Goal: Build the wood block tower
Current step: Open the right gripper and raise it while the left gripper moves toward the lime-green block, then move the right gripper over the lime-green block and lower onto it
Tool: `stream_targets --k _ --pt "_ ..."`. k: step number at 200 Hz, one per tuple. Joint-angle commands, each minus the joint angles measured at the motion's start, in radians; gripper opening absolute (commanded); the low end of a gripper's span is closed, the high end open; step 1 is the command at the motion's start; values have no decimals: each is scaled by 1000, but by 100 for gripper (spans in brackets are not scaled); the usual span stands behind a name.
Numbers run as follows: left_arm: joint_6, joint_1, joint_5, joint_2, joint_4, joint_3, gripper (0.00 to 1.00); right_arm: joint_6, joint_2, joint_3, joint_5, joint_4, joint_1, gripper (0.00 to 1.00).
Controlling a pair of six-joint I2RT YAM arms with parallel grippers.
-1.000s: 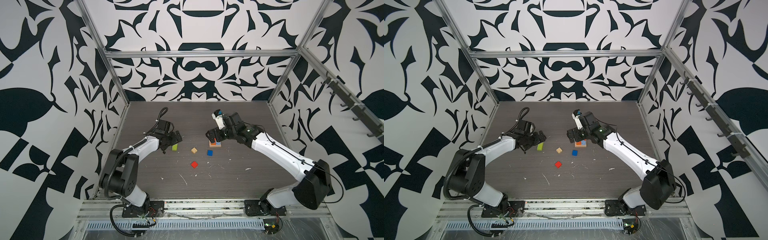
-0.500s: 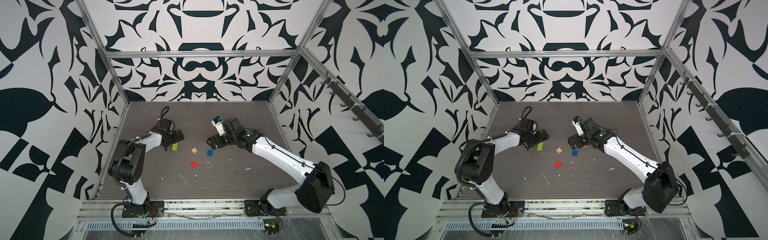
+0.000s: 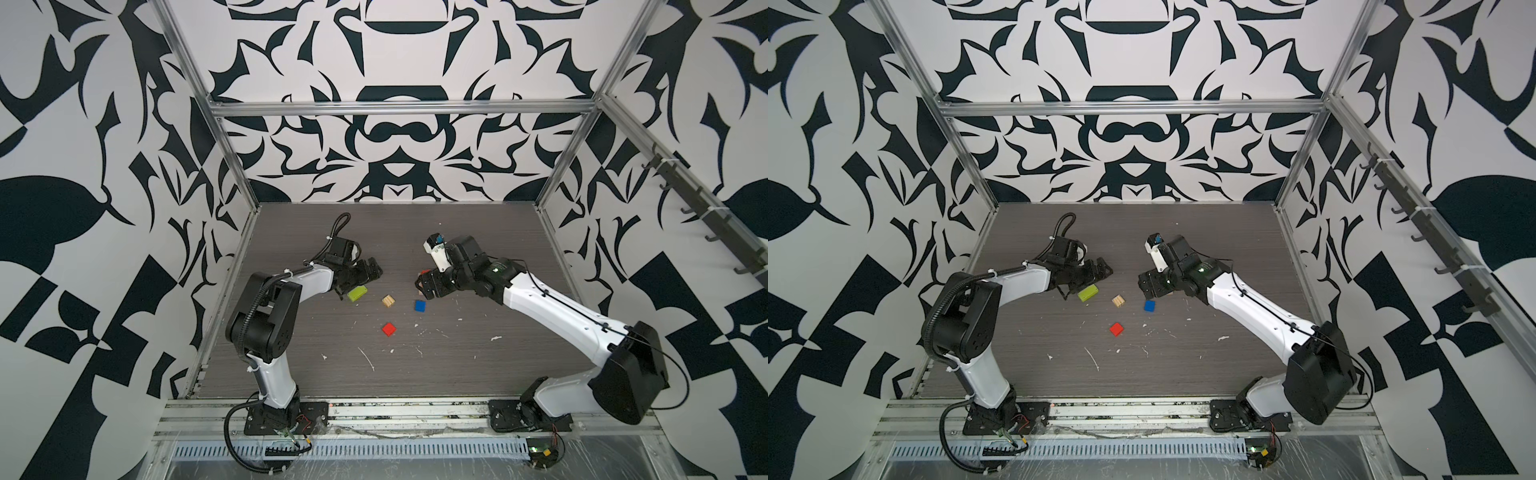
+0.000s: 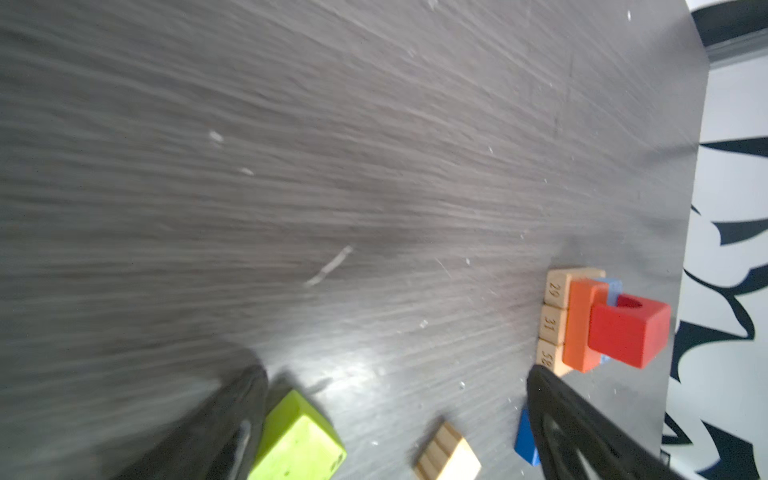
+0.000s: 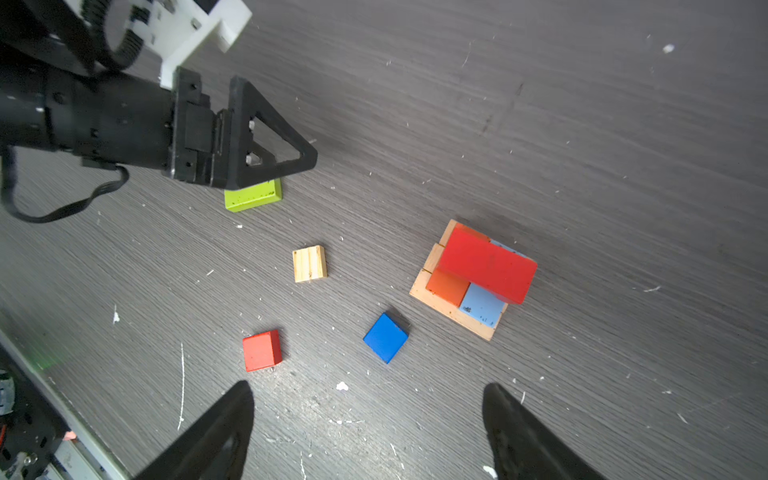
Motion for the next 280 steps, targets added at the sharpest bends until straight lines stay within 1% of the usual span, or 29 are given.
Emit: stream_targets --k 1,12,42,86,101,131,174,179,207,249,280 --pt "-19 -18 25 10 -7 14 99 8 28 36 -10 -7 17 91" --pt "-27 -17 33 -4 -11 11 100 14 44 43 2 -5 26 92" --pt "-6 -6 4 -71 -71 31 99 53 86 69 32 18 72 92" --pt "30 34 -35 -183 -183 45 100 174 181 127 132 67 161 92" --pt "40 55 -45 -234 -197 18 100 217 226 163 151 70 180 92" --pt "64 117 -61 -353 -236 -48 100 254 328 267 191 35 209 92" --pt "91 213 -66 -512 -277 -165 100 287 500 456 188 -43 243 89" --pt "91 223 -66 -556 -280 -177 100 289 521 475 189 -54 249 89" --pt "96 280 -42 -627 -281 -238 100 312 630 591 196 -100 274 88" --pt "117 303 -19 -714 -244 -327 99 347 743 693 208 -133 295 87" --pt "117 308 -11 -730 -239 -355 100 352 819 769 218 -167 311 87"
